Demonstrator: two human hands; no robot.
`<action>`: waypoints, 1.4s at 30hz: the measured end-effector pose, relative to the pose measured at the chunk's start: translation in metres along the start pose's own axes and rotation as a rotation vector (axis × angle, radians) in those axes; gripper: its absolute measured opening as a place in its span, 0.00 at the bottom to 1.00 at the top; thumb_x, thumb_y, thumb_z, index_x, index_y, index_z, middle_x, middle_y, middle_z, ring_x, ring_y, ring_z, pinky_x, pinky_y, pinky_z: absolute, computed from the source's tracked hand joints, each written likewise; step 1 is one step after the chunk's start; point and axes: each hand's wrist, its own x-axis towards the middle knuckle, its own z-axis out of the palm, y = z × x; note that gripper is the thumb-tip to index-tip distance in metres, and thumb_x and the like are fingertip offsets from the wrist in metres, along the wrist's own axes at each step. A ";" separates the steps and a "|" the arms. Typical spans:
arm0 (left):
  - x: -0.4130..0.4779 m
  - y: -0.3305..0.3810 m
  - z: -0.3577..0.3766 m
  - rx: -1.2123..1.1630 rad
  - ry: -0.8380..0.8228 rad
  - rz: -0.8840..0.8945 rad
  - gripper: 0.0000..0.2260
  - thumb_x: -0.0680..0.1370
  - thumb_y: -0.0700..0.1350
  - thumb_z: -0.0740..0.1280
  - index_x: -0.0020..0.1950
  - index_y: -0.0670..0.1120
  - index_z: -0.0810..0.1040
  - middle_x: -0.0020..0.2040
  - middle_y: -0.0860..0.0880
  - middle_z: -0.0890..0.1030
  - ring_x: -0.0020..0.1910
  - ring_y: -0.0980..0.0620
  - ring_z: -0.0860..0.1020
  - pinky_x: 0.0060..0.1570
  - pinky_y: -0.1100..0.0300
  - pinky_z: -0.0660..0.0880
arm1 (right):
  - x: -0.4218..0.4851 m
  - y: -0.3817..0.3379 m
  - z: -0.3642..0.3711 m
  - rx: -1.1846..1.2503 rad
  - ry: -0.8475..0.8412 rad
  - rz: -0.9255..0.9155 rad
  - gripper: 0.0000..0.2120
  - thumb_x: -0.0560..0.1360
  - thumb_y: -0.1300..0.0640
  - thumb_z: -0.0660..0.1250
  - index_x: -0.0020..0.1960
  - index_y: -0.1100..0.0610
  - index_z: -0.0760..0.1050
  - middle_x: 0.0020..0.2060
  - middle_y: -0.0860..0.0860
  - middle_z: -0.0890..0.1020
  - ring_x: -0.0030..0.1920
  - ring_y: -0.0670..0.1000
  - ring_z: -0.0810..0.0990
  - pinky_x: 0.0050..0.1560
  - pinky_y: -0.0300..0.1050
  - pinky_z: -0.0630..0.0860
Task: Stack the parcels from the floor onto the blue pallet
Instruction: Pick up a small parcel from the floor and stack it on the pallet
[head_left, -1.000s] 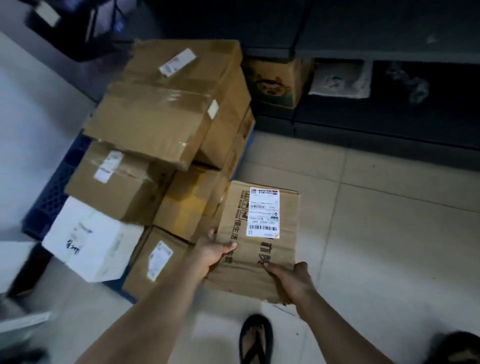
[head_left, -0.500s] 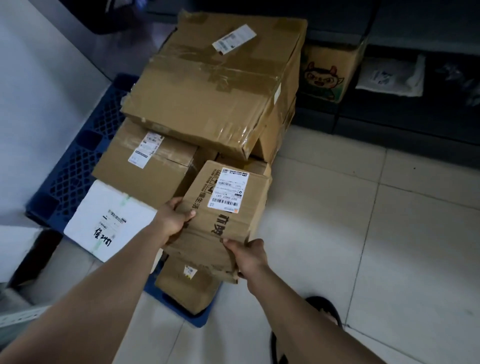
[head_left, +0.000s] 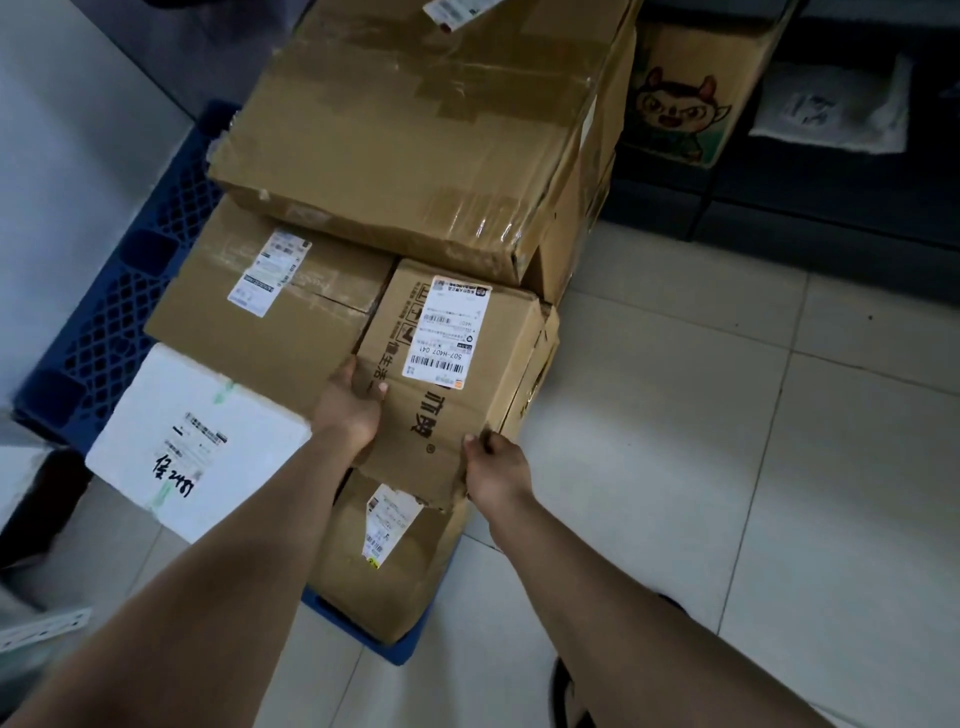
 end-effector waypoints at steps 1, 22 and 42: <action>0.002 -0.001 0.002 0.007 -0.005 0.015 0.27 0.78 0.50 0.64 0.75 0.50 0.62 0.72 0.45 0.69 0.71 0.41 0.68 0.69 0.44 0.66 | 0.002 0.000 0.002 -0.041 0.010 -0.018 0.15 0.80 0.50 0.57 0.59 0.57 0.75 0.56 0.57 0.80 0.56 0.59 0.79 0.59 0.53 0.76; -0.090 0.017 0.037 -0.879 -0.071 -0.731 0.46 0.61 0.52 0.79 0.73 0.46 0.61 0.66 0.41 0.74 0.65 0.38 0.73 0.58 0.35 0.73 | 0.055 -0.200 -0.065 0.347 -0.098 -0.078 0.25 0.70 0.41 0.71 0.62 0.53 0.75 0.67 0.52 0.74 0.67 0.54 0.71 0.69 0.51 0.64; -0.055 0.059 0.043 -0.887 0.066 -0.667 0.54 0.59 0.53 0.80 0.75 0.52 0.50 0.71 0.45 0.69 0.69 0.40 0.69 0.63 0.38 0.71 | 0.065 -0.163 -0.070 -0.018 -0.102 -0.118 0.27 0.65 0.39 0.74 0.57 0.53 0.75 0.54 0.53 0.81 0.47 0.53 0.83 0.33 0.43 0.80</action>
